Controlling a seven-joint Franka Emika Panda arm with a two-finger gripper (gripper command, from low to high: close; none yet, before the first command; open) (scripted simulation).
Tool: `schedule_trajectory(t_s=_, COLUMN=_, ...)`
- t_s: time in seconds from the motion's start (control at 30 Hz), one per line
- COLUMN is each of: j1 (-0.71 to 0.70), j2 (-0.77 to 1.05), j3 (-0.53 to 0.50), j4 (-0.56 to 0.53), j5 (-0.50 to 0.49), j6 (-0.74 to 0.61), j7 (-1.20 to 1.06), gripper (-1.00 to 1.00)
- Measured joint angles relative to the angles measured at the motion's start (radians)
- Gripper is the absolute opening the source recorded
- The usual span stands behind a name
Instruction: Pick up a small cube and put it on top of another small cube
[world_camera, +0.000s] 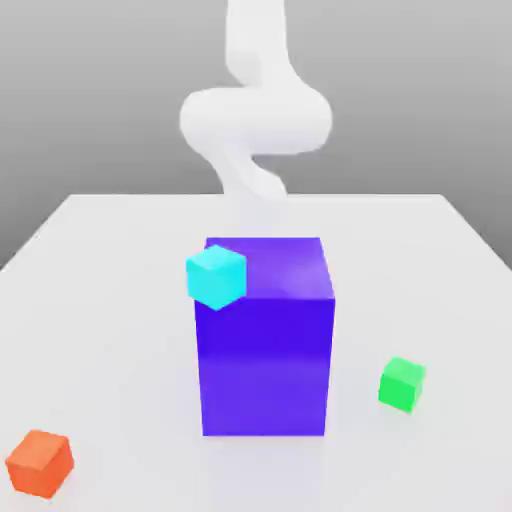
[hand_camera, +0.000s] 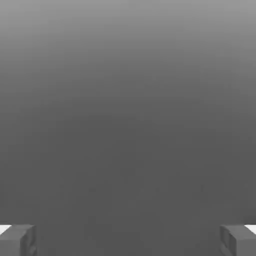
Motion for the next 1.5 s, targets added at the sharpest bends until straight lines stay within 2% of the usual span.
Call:
schedule_trajectory(t_s=0.3, j1=0.014, j2=0.330, j3=0.123, j4=0.071, j5=-0.040, j6=0.055, j7=0.085, gripper=0.00)
schedule_trajectory(t_s=0.6, j1=0.066, j2=0.658, j3=0.225, j4=0.141, j5=-0.132, j6=0.107, j7=0.206, gripper=0.00)
schedule_trajectory(t_s=1.1, j1=0.256, j2=1.204, j3=0.261, j4=0.259, j5=-0.249, j6=0.193, j7=0.382, gripper=0.00)
schedule_trajectory(t_s=1.23, j1=0.301, j2=1.348, j3=0.225, j4=0.295, j5=-0.289, j6=0.277, j7=0.416, gripper=0.00)
schedule_trajectory(t_s=1.27, j1=0.308, j2=1.374, j3=0.216, j4=0.302, j5=-0.299, j6=0.294, j7=0.423, gripper=-1.00)
schedule_trajectory(t_s=1.5, j1=0.309, j2=1.376, j3=0.216, j4=0.302, j5=-0.296, j6=0.296, j7=0.421, gripper=-1.00)
